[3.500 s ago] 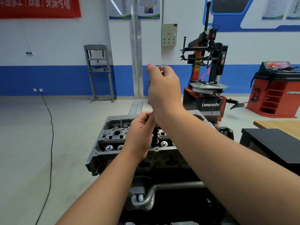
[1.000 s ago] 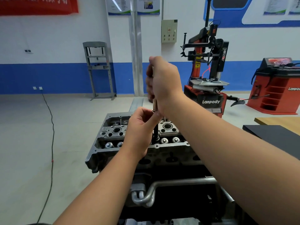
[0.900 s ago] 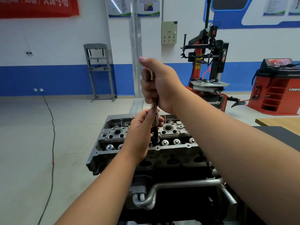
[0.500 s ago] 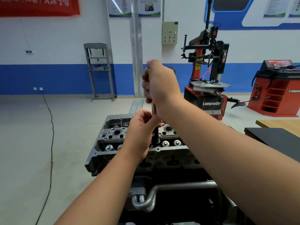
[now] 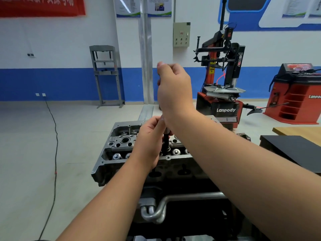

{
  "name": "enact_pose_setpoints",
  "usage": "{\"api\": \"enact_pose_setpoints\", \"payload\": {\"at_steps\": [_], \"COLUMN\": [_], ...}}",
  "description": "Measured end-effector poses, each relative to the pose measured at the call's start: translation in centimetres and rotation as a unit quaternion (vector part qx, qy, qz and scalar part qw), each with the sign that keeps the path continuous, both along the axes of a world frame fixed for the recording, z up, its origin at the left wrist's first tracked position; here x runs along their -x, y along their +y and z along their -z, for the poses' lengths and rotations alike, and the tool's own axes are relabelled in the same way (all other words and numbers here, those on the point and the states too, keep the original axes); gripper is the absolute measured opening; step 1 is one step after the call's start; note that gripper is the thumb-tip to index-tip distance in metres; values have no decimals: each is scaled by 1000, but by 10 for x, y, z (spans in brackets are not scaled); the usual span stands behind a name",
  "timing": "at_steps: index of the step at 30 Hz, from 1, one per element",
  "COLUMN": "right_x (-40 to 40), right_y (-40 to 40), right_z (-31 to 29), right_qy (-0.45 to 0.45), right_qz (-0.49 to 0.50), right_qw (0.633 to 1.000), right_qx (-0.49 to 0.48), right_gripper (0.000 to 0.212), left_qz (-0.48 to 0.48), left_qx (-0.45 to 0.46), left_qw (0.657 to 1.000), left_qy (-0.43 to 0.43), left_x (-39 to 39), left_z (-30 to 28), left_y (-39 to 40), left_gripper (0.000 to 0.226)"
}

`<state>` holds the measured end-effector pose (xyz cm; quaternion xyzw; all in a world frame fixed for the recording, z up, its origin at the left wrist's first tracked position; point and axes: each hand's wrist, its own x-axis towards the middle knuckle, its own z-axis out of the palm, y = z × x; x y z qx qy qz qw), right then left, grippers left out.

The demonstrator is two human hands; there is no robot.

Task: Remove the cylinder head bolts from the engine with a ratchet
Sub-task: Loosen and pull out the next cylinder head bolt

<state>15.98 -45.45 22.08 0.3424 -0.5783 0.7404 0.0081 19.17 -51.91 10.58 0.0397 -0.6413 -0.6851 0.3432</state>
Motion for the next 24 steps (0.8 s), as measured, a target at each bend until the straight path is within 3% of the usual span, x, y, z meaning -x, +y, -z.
{"api": "enact_pose_setpoints", "payload": {"at_steps": [3, 7, 9, 12, 24], "right_x": [-4, 10, 19, 30, 31], "right_y": [-3, 4, 10, 16, 18], "right_z": [-3, -8, -9, -10, -6], "right_qy": [12, -21, -50, -69, -57], "right_qz": [-24, -133, -223, -281, -319], "right_qw": [999, 991, 973, 956, 945], "right_qx": [-32, -20, -40, -55, -37], "right_gripper": [32, 43, 43, 42, 39], "left_qz": [-33, -17, 14, 33, 67], "left_qx": [-4, -4, 10, 26, -27], "left_qw": [999, 1000, 1000, 999, 997], "left_qy": [7, 4, -6, -26, -20], "left_x": [2, 0, -2, -2, -3], "left_z": [2, 1, 1, 3, 0], "left_y": [-1, 2, 1, 0, -1], "left_gripper": [21, 48, 47, 39, 34]}}
